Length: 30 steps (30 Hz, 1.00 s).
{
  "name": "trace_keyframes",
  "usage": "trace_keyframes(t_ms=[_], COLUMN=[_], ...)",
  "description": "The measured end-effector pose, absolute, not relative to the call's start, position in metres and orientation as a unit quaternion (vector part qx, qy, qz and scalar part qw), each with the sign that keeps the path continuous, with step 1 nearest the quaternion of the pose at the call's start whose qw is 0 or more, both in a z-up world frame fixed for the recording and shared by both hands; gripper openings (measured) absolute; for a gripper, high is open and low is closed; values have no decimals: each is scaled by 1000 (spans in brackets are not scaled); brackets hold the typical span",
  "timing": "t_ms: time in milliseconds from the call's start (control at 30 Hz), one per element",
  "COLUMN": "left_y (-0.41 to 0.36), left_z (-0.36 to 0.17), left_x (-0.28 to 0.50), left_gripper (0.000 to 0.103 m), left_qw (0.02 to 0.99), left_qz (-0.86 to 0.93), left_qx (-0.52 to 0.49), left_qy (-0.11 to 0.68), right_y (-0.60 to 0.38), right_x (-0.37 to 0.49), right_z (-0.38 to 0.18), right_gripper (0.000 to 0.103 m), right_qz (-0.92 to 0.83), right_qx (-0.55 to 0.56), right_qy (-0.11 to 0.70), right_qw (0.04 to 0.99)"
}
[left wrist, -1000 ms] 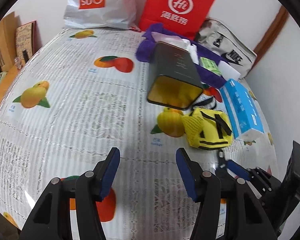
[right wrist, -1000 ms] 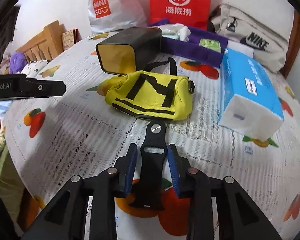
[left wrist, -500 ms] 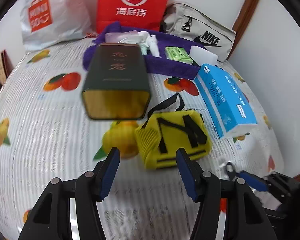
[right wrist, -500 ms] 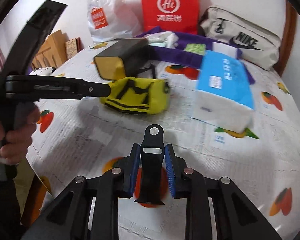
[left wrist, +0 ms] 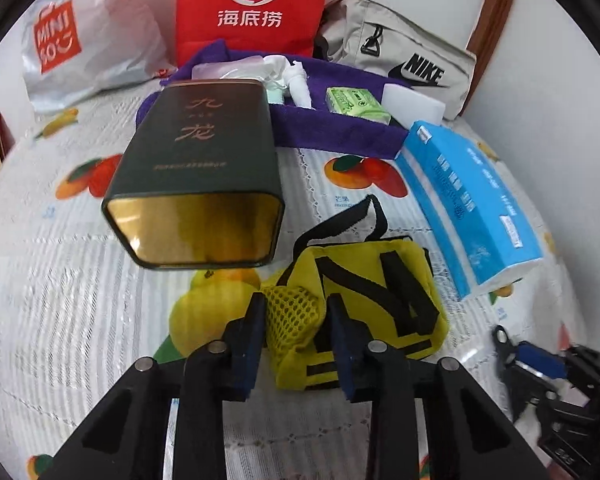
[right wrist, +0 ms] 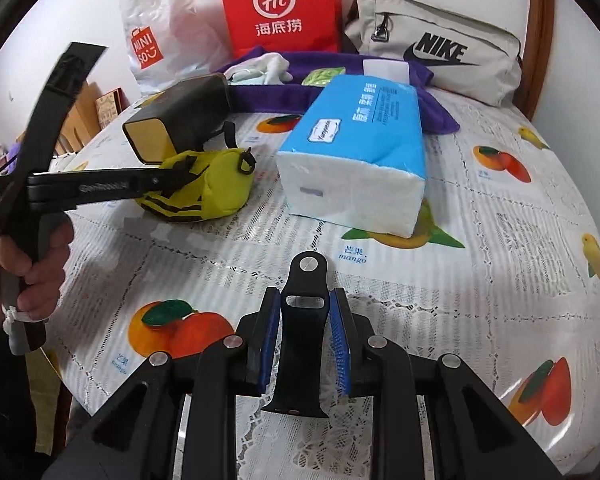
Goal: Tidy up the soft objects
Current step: 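Grasp the yellow-and-black bag by its mesh pocket with the left tool, then lift and carry the yellow-and-black bag over the purple towel with the left tool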
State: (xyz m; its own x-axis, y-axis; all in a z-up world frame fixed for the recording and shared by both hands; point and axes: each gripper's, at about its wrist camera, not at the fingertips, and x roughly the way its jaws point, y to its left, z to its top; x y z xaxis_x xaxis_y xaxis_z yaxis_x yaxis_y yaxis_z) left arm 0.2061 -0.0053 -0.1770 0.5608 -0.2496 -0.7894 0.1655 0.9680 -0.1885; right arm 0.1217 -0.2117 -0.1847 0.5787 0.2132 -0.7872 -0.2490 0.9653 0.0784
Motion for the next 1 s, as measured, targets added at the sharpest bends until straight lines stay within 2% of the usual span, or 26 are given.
trace_keyframes(t_ms=[500, 1000], left_y=[42, 50], left_z=[-151, -107], left_x=[165, 150], left_gripper=[24, 24], left_qw=[887, 903], left_qz=[-96, -86], left_qx=[-102, -97], left_qy=[440, 410], right_y=[-210, -218], right_x=[126, 123], right_z=[-160, -122], right_gripper=[25, 25], right_qz=[148, 153], right_qx=[-4, 13], right_qy=[434, 412], right_qw=[889, 898])
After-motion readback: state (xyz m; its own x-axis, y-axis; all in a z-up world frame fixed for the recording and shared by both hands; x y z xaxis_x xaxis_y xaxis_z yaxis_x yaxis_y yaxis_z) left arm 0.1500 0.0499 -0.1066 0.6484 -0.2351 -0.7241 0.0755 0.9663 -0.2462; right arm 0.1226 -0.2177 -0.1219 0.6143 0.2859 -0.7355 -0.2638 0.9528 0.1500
